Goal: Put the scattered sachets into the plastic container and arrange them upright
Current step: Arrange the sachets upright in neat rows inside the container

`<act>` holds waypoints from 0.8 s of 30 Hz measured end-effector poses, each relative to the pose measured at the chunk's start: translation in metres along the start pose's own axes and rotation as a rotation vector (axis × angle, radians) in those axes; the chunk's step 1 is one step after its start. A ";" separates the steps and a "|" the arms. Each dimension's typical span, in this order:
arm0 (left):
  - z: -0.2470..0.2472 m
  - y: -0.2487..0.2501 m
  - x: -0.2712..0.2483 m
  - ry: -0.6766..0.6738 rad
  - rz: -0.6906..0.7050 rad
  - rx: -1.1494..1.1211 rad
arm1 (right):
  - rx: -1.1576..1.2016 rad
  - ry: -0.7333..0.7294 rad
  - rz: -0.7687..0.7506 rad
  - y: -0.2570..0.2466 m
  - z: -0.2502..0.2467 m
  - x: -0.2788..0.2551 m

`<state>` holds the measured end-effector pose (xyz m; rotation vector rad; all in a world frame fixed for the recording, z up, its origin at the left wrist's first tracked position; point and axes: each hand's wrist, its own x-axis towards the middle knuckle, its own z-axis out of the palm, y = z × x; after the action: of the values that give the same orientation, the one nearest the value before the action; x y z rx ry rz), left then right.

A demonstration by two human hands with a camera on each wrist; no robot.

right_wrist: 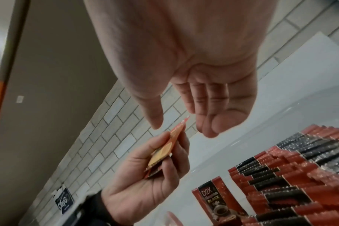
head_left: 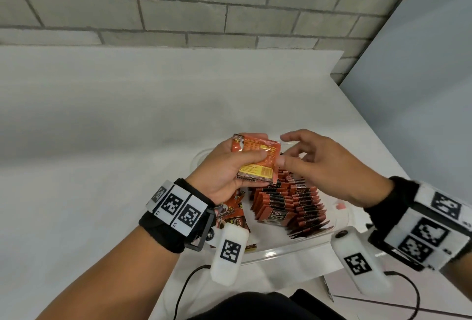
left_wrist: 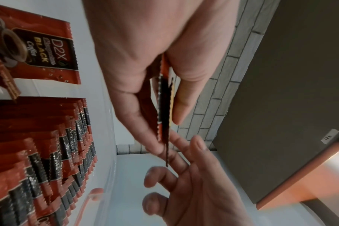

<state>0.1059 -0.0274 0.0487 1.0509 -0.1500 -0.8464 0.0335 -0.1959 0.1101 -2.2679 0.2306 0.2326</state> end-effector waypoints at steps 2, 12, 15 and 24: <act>0.002 0.000 0.000 -0.015 0.010 0.020 | 0.034 0.000 -0.042 0.001 0.007 0.005; -0.001 0.011 -0.003 0.087 0.006 -0.107 | 0.011 0.291 -0.292 0.000 0.009 0.016; 0.000 0.011 -0.003 0.107 0.045 -0.130 | -0.210 0.164 -0.377 0.001 0.017 0.011; -0.001 0.007 -0.001 0.147 0.132 -0.092 | -0.048 0.031 -0.034 -0.003 0.007 0.013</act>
<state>0.1091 -0.0244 0.0547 1.0021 -0.0549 -0.6487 0.0465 -0.1897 0.1046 -2.3228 0.2040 0.1868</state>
